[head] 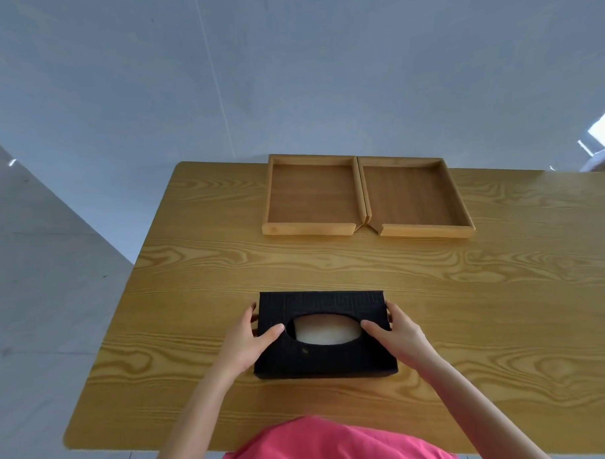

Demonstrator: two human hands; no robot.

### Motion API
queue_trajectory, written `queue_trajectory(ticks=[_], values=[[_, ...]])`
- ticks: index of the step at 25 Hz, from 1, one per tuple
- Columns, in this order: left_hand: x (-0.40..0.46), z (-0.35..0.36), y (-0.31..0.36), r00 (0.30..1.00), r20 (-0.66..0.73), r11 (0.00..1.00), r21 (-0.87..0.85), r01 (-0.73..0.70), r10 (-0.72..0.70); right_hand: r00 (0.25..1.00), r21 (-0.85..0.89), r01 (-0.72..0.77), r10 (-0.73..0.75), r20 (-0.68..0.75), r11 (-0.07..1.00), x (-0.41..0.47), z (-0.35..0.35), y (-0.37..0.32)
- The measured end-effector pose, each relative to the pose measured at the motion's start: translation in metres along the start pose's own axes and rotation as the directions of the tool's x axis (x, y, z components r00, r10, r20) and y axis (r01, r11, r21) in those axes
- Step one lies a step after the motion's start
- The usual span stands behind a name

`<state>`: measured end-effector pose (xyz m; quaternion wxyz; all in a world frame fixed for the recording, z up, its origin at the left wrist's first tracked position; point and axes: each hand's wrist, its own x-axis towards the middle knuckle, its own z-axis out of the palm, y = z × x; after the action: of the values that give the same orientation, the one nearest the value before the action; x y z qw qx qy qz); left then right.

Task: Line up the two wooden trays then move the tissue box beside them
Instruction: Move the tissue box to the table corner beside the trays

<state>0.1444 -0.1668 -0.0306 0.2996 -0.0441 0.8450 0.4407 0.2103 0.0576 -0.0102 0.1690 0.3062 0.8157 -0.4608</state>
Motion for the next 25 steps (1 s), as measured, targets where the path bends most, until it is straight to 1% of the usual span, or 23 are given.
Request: queue_trajectory(ticks=[2, 7, 12, 15, 20, 25], values=[[-0.005, 0.002, 0.0, 1.0, 0.009, 1.0, -0.023, -0.012, 0.012, 1.0, -0.005, -0.002, 0.002, -0.013, 1.0, -0.002, 0.001, 0.0], [-0.011, 0.002, -0.009, 0.999, 0.036, 0.998, -0.062, 0.022, -0.02, 0.999, -0.004, -0.041, 0.041, -0.008, 0.999, -0.003, 0.003, 0.004], [-0.012, 0.003, -0.007, 1.0, -0.001, 0.998, -0.065, 0.003, -0.003, 0.997, -0.027, -0.068, 0.067, -0.032, 0.997, -0.001, 0.005, 0.001], [-0.008, -0.002, -0.005, 1.0, 0.001, 0.997, -0.073, 0.001, -0.001, 0.998, 0.007, -0.055, 0.055, -0.024, 0.998, 0.001, 0.007, -0.005], [0.007, -0.028, 0.001, 0.999, -0.047, 0.997, -0.072, 0.003, -0.007, 0.999, 0.071, -0.043, 0.043, 0.014, 0.997, 0.014, 0.012, -0.033], [0.034, -0.066, 0.007, 0.995, -0.102, 0.998, -0.069, 0.009, -0.016, 0.997, 0.047, 0.036, -0.039, 0.06, 0.998, 0.039, 0.02, -0.077]])
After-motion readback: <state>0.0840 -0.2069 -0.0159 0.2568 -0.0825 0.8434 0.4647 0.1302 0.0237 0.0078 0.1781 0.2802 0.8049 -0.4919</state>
